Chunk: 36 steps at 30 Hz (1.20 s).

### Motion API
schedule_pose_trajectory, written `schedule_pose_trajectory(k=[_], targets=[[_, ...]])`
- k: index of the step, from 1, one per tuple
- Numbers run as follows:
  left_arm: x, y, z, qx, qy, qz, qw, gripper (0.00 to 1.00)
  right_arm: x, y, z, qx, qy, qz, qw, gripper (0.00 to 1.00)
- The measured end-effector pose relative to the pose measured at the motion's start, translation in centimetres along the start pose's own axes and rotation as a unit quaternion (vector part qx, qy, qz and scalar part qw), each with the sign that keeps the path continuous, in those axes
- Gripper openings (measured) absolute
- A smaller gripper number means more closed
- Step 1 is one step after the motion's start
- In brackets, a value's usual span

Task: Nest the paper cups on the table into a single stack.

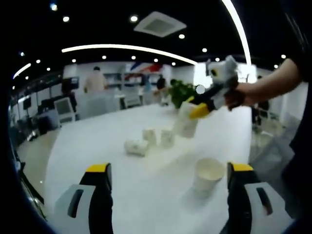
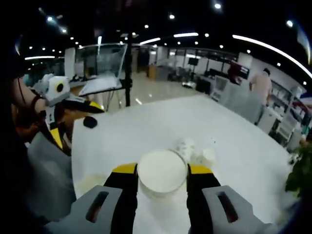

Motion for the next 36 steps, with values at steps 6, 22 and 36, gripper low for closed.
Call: schedule_pose_trajectory(k=[6,22,36], targets=[[-0.1,0.3,-0.2,0.005,0.008,0.005,0.9999,0.96,-1.5,0.1,1.2,0.014,0.015,-0.016,0.9997,0.35],[-0.4,0.3,-0.3,0.002,0.016,0.006,0.9999,0.96,-4.3,0.6,3.0,0.059,0.044,-0.048,0.9961,0.35],[-0.6,0.2,-0.3,0.008,0.023,0.008,0.9997,0.96,-5.5,-1.4,4.1,0.062,0.052,-0.077,0.9938,0.35]])
Point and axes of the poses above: the point that each gripper's makers call its tool centre point, and the gripper's own axes: x roughly forward along the fingers, z roughly to its left, y roughly out of its underside, the point moved 5 cm from there along -x, roughly backward along the fingers, and after that the axes turned 5 degrees about -y, right-handed, at the moved point
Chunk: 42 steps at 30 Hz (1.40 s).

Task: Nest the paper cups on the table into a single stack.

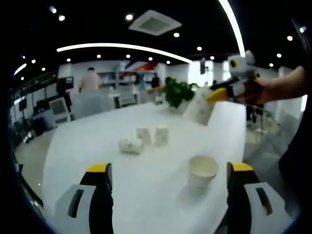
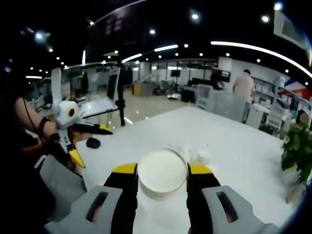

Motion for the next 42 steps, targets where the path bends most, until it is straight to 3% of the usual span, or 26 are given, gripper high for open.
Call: schedule_pose_trajectory(k=[28,32,38,42], targets=[[0.0,0.2,-0.5,-0.003,0.025,0.003,0.9997,0.94,-0.8,-0.9,3.2,0.015,-0.022,-0.046,0.9986,0.35],[-0.2,-0.6,-1.0,-0.016,0.043,-0.012,0.9989,0.95,-0.6,-0.7,3.5,0.023,-0.027,-0.053,0.998,0.35],[-0.2,-1.1,-1.7,-0.012,0.063,-0.006,0.9979,0.91,-0.5,-0.6,3.9,0.032,-0.032,-0.059,0.9972,0.35],[-0.2,-1.9,-2.5,-0.045,0.094,-0.011,0.9945,0.91,-0.4,-0.6,4.3,0.036,-0.037,-0.062,0.9967,0.35]])
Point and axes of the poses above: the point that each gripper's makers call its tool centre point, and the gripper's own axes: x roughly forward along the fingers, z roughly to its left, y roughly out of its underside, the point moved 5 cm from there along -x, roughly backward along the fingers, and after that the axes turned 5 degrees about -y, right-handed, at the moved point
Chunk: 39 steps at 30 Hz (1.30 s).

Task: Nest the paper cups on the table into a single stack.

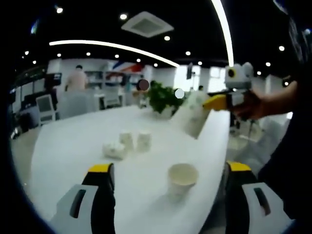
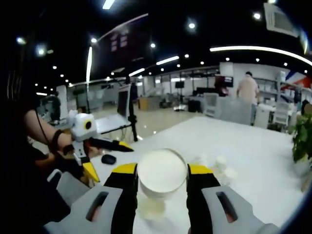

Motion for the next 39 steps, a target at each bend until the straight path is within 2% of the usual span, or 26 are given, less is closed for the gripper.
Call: schedule_pose_trajectory(k=[8,22,31,34,39], targets=[[0.4,0.2,-0.5,0.004,0.02,0.01,0.9997,0.84,0.3,0.1,0.3,0.008,-0.005,-0.008,0.9999,0.35],[1.4,0.3,-1.3,-0.023,0.054,0.021,0.9981,0.82,0.9,-0.4,0.8,0.027,-0.017,-0.024,0.9992,0.35],[1.9,-0.6,-2.1,-0.03,0.077,0.011,0.9965,0.82,2.0,-0.6,1.8,0.033,-0.033,-0.03,0.9985,0.35],[1.9,-0.8,-2.7,-0.047,0.099,-0.001,0.9939,0.77,2.2,-0.5,2.1,0.034,-0.038,-0.03,0.9983,0.35],[2.0,-0.9,-3.1,-0.053,0.108,-0.002,0.9927,0.74,2.6,-0.7,2.6,0.044,-0.047,-0.034,0.9974,0.35]])
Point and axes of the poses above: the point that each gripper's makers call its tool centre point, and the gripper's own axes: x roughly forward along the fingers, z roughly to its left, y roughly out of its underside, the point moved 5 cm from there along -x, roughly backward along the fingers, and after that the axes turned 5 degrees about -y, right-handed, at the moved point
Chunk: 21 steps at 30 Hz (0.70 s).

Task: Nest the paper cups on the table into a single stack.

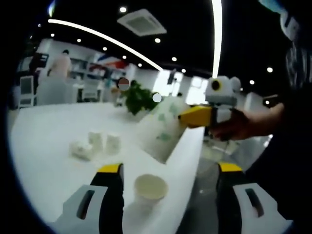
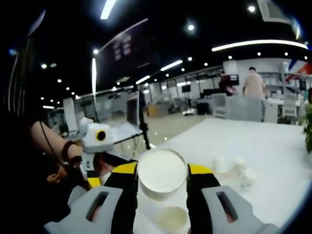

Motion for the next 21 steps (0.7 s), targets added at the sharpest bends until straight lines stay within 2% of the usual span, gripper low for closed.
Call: schedule_pose_trajectory(k=[10,15,21], targets=[[0.2,0.2,-0.8,-0.009,0.027,0.011,0.9995,0.66,0.5,0.8,0.8,0.006,-0.013,0.01,0.9998,0.35],[0.2,0.0,-1.4,-0.019,0.038,0.004,0.9991,0.67,0.4,1.1,0.9,0.01,-0.016,0.012,0.9997,0.35],[0.0,-0.2,-1.8,-0.029,0.047,-0.005,0.9985,0.65,0.1,1.6,1.0,0.036,-0.015,0.008,0.9992,0.35]])
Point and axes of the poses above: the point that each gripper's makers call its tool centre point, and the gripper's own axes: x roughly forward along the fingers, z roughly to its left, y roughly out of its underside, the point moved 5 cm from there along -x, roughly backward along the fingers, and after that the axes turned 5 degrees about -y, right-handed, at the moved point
